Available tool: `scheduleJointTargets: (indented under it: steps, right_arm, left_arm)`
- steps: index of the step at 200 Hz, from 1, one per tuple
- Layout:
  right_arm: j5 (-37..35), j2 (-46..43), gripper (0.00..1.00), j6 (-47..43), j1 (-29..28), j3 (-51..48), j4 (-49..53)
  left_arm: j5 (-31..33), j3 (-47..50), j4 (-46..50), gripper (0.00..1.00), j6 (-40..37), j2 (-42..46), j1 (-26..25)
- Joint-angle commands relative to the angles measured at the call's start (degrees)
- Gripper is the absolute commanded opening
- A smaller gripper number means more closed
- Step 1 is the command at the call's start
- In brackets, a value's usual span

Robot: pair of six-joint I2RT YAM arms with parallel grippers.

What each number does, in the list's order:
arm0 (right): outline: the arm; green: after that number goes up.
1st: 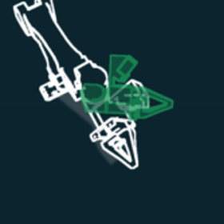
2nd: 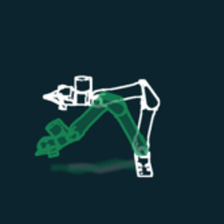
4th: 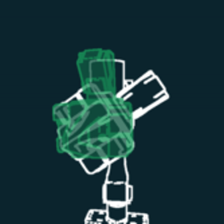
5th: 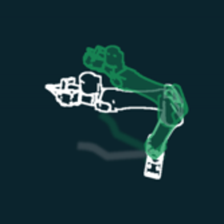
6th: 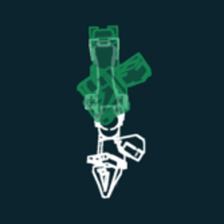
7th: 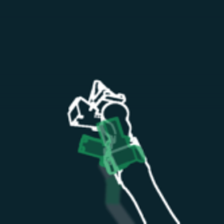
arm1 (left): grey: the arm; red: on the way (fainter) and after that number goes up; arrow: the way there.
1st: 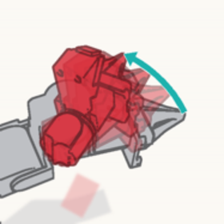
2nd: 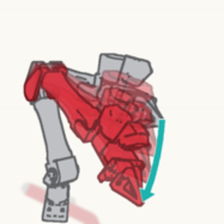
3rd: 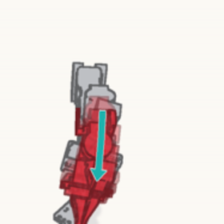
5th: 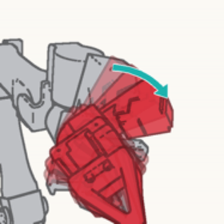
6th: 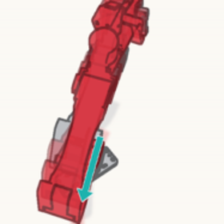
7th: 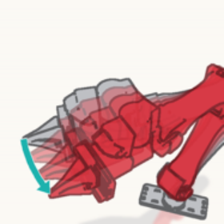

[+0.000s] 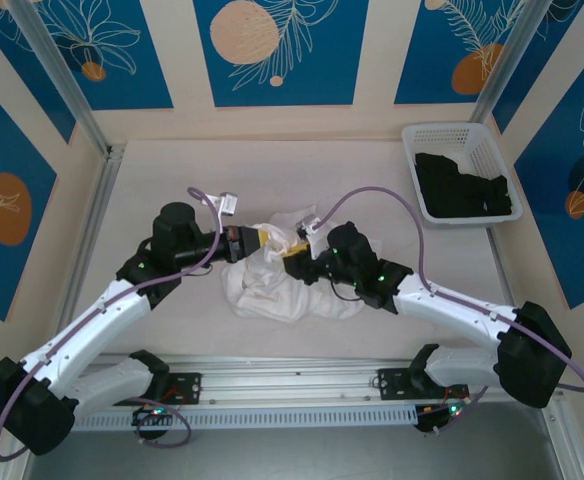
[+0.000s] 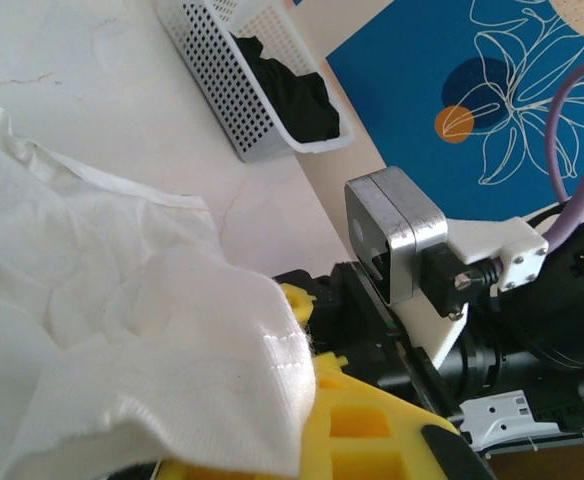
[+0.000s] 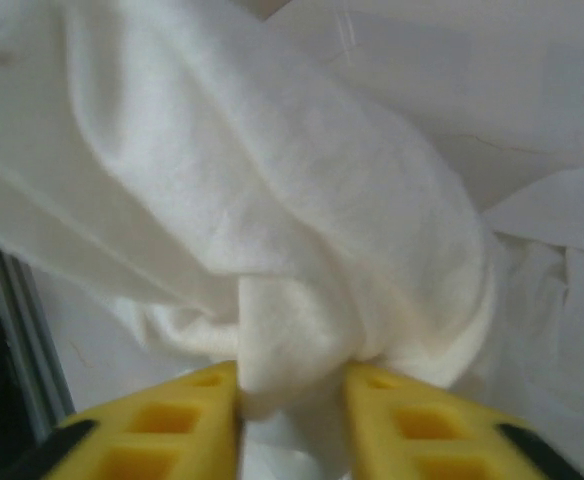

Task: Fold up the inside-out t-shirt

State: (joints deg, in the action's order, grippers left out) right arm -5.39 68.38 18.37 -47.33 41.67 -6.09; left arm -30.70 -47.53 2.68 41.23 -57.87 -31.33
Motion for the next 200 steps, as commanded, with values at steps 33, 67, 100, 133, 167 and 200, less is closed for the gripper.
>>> scheduleJointTargets:
  steps: [33, 67, 100, 133, 167, 200]
  right_arm:
    - [19.00, -6.64, 0.00, -2.17, 4.87, -7.44, -16.58]
    - [26.49, -9.06, 0.00, -4.96, 5.58, -10.21, -21.22]
    - [29.31, -8.10, 0.00, -7.64, 4.41, -9.63, -21.98]
    - [28.10, -6.39, 0.00, -7.92, 4.08, -8.58, -22.35]
    - [25.73, -4.51, 0.00, -7.91, 3.53, -7.59, -22.15]
    - [25.22, -3.70, 0.00, -7.73, 3.21, -6.89, -22.54]
  left_arm:
    - [7.19, 0.07, 2.46, 0.00, 0.74, 2.53, 1.67]
    - [9.52, 0.67, 3.22, 0.00, 2.50, 2.72, 3.68]
    - [10.37, 1.03, 4.47, 0.00, 2.24, 2.10, 4.01]
    - [8.35, 2.89, 3.65, 0.09, 1.99, 2.60, 3.96]
    - [3.63, 7.02, -3.29, 0.20, 5.69, 3.45, 3.50]
    - [2.93, 9.55, -7.32, 0.29, 7.53, 2.94, 1.69]
